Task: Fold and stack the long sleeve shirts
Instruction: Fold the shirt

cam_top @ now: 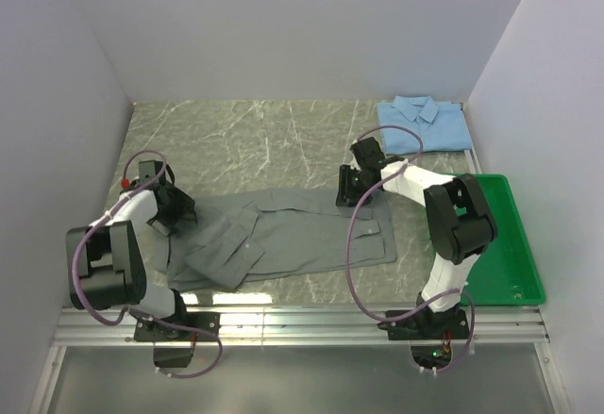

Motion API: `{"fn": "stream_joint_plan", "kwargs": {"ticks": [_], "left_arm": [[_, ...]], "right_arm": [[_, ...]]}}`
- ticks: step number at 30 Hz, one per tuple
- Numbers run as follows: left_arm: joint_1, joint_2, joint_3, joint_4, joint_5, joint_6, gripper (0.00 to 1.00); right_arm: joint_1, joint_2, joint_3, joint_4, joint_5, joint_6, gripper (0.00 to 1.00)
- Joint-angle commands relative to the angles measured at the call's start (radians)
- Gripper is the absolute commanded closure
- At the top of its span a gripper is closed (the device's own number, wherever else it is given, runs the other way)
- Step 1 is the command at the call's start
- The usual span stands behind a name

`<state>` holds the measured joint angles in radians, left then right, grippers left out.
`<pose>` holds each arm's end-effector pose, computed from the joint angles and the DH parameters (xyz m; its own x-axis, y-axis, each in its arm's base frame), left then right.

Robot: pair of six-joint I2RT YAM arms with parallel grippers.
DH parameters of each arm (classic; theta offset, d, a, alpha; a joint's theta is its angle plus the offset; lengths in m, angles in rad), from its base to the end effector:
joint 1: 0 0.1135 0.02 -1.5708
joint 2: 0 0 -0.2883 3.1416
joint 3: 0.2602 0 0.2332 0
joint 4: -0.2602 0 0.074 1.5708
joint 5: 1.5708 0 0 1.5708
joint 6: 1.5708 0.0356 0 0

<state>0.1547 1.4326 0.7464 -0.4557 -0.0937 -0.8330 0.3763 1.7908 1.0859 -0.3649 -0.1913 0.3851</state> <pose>0.2348 0.0400 0.2032 -0.4625 -0.8177 -0.3427 -0.7939 0.5540 -0.2505 0.3191 0.1334 0.1990 -0.9234 0.0317 -0.3825 -0.1066 0.9362 0.3350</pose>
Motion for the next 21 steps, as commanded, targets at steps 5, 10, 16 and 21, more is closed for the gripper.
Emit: {"fn": "stream_joint_plan", "kwargs": {"ticks": [5, 10, 16, 21], "left_arm": [[0.039, 0.158, 0.139, 0.127, 0.058, -0.018, 0.26], [0.054, 0.282, 0.246, 0.158, 0.081, -0.023, 0.27], [0.06, 0.324, 0.327, 0.149, 0.084, -0.006, 0.26], [0.062, 0.281, 0.312, 0.152, 0.078, 0.028, 0.25]], "right_arm": [[-0.092, 0.071, 0.111, -0.08, 0.07, 0.04, 0.48], [-0.149, 0.134, 0.215, -0.115, 0.088, 0.069, 0.47], [-0.175, 0.139, 0.278, -0.118, 0.134, 0.067, 0.47], [-0.174, -0.074, 0.084, -0.037, 0.122, 0.164, 0.46]]}}
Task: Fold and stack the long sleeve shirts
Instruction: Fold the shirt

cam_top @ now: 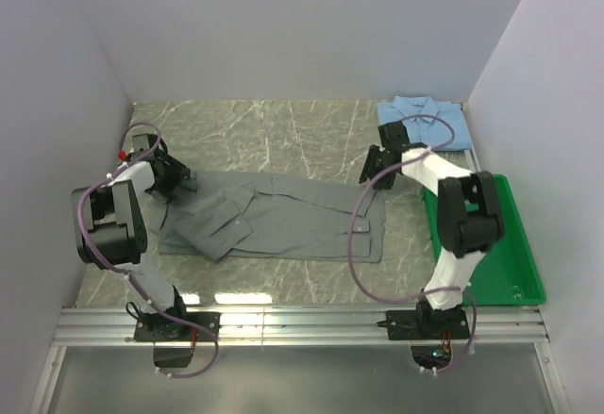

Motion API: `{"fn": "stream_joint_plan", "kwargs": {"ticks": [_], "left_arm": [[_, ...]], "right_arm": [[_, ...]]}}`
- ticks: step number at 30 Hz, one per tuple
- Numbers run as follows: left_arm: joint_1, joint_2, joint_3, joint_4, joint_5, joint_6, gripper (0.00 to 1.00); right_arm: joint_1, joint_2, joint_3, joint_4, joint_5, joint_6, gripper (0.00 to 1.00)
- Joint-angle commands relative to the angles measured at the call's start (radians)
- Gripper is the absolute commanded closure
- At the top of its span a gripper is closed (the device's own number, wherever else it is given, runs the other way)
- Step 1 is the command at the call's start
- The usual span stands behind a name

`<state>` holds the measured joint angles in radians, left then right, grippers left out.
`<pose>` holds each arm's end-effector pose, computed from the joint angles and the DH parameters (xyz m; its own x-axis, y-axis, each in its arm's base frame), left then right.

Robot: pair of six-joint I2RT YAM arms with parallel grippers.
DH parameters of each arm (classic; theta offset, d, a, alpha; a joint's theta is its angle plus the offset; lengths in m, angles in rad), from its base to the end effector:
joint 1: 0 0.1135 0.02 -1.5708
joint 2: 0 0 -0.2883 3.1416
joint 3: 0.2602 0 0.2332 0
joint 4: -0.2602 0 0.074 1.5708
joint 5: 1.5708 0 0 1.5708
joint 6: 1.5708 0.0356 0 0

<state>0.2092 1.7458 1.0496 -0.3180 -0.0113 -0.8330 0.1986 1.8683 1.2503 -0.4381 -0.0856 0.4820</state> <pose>0.3320 0.0709 0.2059 -0.4007 -0.8415 -0.3625 -0.7582 0.5267 -0.3845 0.3688 0.0773 0.2122 -0.8664 0.2968 -0.4017 0.1848 0.9377 0.2941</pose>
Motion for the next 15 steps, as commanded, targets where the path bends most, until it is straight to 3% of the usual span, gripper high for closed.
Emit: {"fn": "stream_joint_plan", "kwargs": {"ticks": [1, 8, 15], "left_arm": [[0.006, -0.037, 0.009, 0.011, -0.003, 0.029, 0.25], [0.007, -0.051, 0.033, -0.007, 0.002, 0.041, 0.24], [0.007, -0.055, 0.035, -0.015, -0.003, 0.043, 0.24]], "right_arm": [[0.004, -0.179, -0.112, 0.042, 0.011, 0.113, 0.46], [0.004, -0.359, -0.348, 0.154, -0.046, 0.328, 0.46], [-0.001, -0.314, -0.436, 0.239, -0.124, 0.45, 0.47]]}}
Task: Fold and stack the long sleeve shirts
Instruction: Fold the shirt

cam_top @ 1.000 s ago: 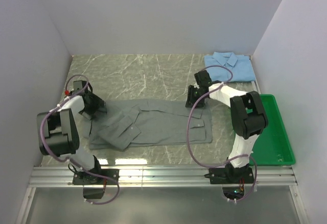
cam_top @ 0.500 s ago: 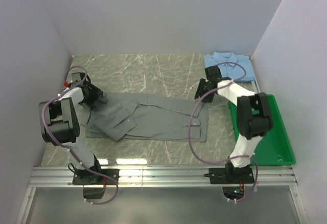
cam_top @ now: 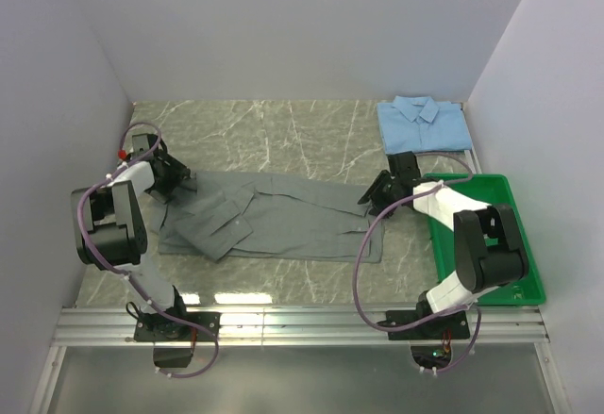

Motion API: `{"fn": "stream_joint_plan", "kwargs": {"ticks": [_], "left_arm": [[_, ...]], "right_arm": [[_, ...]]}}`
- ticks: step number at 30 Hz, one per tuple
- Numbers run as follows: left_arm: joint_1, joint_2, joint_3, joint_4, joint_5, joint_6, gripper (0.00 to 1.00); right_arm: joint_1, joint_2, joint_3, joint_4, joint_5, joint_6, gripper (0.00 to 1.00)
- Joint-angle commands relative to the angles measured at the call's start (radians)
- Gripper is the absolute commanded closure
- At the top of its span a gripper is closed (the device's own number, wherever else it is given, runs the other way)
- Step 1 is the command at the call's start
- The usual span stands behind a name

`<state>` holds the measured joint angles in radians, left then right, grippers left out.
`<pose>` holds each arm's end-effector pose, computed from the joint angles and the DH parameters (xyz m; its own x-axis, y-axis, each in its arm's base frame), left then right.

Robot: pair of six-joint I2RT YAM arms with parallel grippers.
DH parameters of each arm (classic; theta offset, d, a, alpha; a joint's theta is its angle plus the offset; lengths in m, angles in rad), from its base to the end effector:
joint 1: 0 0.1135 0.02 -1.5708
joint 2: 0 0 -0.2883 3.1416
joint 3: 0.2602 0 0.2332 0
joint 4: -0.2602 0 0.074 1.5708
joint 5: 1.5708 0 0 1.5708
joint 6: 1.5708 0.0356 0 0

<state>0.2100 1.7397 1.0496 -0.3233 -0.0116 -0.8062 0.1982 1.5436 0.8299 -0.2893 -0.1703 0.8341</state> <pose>0.3309 0.0709 0.2075 -0.4198 -0.8273 -0.3733 -0.7474 0.5485 -0.3749 0.2738 0.0611 0.2076 -0.7652 0.5909 -0.2555 0.4218 0.7601 0.4943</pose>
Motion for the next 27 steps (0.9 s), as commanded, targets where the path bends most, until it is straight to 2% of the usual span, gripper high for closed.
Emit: {"fn": "stream_joint_plan", "kwargs": {"ticks": [1, 11, 14, 20, 21, 24, 27], "left_arm": [[0.006, -0.049, 0.036, -0.011, -0.005, 0.016, 0.24], [0.005, -0.04, 0.04, -0.017, -0.005, 0.013, 0.25], [0.006, -0.042, 0.041, -0.019, -0.013, 0.015, 0.24], [0.006, -0.037, 0.044, -0.025, -0.021, 0.015, 0.24], [0.006, -0.037, 0.044, -0.026, -0.024, 0.015, 0.25], [0.006, -0.037, 0.046, -0.033, -0.036, 0.015, 0.25], [0.006, -0.029, 0.05, -0.039, -0.042, 0.013, 0.25]], "right_arm": [[0.001, 0.021, -0.02, 0.091, -0.043, 0.106, 0.48], [0.0, 0.062, -0.061, 0.145, -0.054, 0.14, 0.5], [-0.002, 0.067, -0.064, 0.147, -0.048, 0.134, 0.53], [0.0, 0.061, -0.049, 0.118, -0.028, 0.111, 0.79], [-0.002, 0.059, -0.045, 0.11, -0.021, 0.099, 0.86], [-0.002, 0.043, -0.034, 0.078, 0.0, 0.073, 0.97], [-0.002, 0.023, -0.015, 0.039, 0.008, 0.033, 1.0]]}}
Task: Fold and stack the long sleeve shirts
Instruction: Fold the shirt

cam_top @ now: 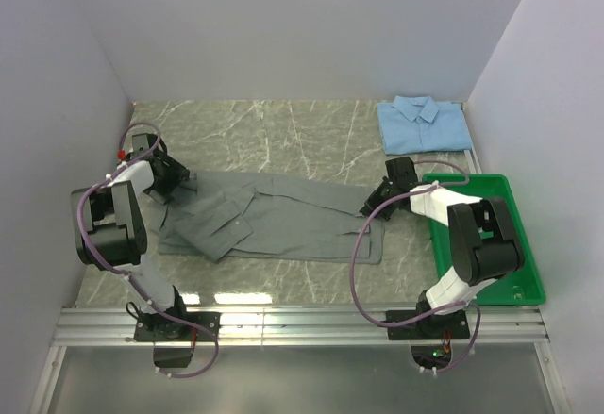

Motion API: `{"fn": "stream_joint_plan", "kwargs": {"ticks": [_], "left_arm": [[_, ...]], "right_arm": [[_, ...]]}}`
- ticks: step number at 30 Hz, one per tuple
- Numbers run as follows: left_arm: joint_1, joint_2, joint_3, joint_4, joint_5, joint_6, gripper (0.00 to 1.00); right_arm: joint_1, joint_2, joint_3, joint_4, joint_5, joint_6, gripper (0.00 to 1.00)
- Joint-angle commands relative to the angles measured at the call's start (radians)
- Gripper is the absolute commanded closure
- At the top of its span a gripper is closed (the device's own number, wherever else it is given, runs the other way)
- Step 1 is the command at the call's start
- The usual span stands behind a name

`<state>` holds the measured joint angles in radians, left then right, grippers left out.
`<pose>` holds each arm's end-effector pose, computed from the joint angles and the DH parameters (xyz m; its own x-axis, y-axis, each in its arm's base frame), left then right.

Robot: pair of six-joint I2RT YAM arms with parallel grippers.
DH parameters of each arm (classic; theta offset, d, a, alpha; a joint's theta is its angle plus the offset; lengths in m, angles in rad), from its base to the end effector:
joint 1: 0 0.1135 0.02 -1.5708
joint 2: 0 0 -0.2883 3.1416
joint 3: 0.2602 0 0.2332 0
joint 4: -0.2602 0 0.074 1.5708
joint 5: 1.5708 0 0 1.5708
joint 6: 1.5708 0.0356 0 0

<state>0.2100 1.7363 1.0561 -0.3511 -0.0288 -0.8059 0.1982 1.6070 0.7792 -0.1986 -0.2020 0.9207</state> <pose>0.3291 0.0712 0.2088 -0.4203 -0.8269 -0.3735 -0.7597 0.5458 -0.3535 0.2765 0.0628 0.1831 -0.7423 0.6463 -0.1769 0.4892 0.7030 0.5161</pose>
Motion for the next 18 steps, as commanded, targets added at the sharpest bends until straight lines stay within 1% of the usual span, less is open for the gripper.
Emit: {"fn": "stream_joint_plan", "kwargs": {"ticks": [1, 8, 18], "left_arm": [[0.006, -0.026, 0.045, -0.012, -0.026, 0.014, 0.25], [0.005, -0.017, 0.05, -0.028, -0.051, 0.013, 0.25], [0.008, 0.011, 0.054, -0.042, -0.062, 0.008, 0.26]], "right_arm": [[-0.002, -0.044, 0.043, -0.062, 0.039, -0.065, 1.0], [-0.002, -0.062, 0.066, -0.151, 0.036, -0.155, 1.0], [-0.002, -0.075, 0.112, -0.24, 0.058, -0.241, 1.0]]}}
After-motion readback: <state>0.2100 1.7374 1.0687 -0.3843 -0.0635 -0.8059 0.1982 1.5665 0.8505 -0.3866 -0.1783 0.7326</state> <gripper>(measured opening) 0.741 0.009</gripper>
